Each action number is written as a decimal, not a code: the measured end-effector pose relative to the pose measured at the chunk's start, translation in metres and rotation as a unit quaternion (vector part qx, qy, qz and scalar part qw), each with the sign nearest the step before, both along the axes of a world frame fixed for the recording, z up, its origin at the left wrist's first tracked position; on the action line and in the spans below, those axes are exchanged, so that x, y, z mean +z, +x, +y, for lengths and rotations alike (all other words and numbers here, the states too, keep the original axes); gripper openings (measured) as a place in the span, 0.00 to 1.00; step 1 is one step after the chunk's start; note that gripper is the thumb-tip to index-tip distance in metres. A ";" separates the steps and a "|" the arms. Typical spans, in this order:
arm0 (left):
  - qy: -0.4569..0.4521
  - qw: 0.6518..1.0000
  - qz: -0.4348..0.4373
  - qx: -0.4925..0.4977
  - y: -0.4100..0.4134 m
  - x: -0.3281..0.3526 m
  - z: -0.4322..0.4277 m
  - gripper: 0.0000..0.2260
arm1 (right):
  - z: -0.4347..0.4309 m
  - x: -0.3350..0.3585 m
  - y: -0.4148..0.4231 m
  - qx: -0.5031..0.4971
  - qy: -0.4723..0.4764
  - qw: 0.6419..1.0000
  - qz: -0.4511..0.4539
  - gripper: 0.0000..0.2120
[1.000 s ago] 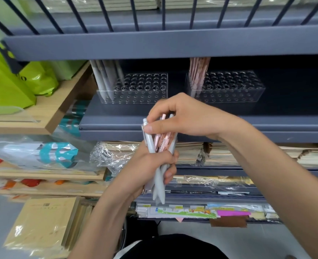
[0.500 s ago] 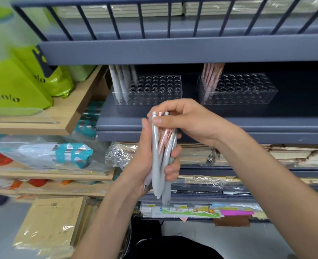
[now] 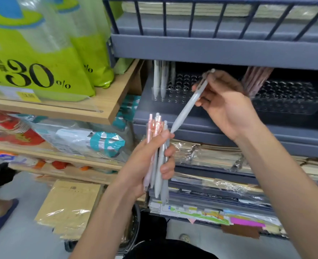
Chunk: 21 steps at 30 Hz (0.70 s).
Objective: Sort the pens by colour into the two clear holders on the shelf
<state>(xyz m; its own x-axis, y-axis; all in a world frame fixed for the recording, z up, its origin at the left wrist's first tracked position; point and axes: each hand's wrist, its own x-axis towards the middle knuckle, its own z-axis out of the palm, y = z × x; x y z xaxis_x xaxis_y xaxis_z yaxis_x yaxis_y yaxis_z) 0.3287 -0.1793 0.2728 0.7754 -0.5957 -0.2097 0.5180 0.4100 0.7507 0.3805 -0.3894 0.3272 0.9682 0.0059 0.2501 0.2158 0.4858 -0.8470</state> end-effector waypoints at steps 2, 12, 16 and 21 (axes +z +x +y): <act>0.009 1.000 -0.013 0.016 0.001 0.000 0.010 0.24 | 0.001 0.004 0.003 -0.068 -0.006 0.997 -0.024 0.08; 0.036 0.998 -0.033 0.044 0.004 0.000 0.038 0.26 | 0.022 0.027 0.015 -0.324 -0.099 0.934 -0.110 0.23; 0.041 0.997 -0.039 0.051 0.004 0.000 0.044 0.27 | 0.025 0.028 0.026 -0.353 -0.153 0.922 -0.040 0.18; 0.030 0.997 -0.034 0.067 0.003 -0.001 0.052 0.28 | 0.024 0.025 0.044 -0.377 -0.234 0.896 0.010 0.12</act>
<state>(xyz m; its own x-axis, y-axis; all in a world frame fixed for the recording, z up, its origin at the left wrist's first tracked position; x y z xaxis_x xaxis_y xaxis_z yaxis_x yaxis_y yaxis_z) 0.3320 -0.1272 0.2713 0.8610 -0.4730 -0.1872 0.4091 0.4251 0.8074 0.4250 -0.3651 0.3519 0.7454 -0.5517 0.3742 0.3162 -0.2016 -0.9270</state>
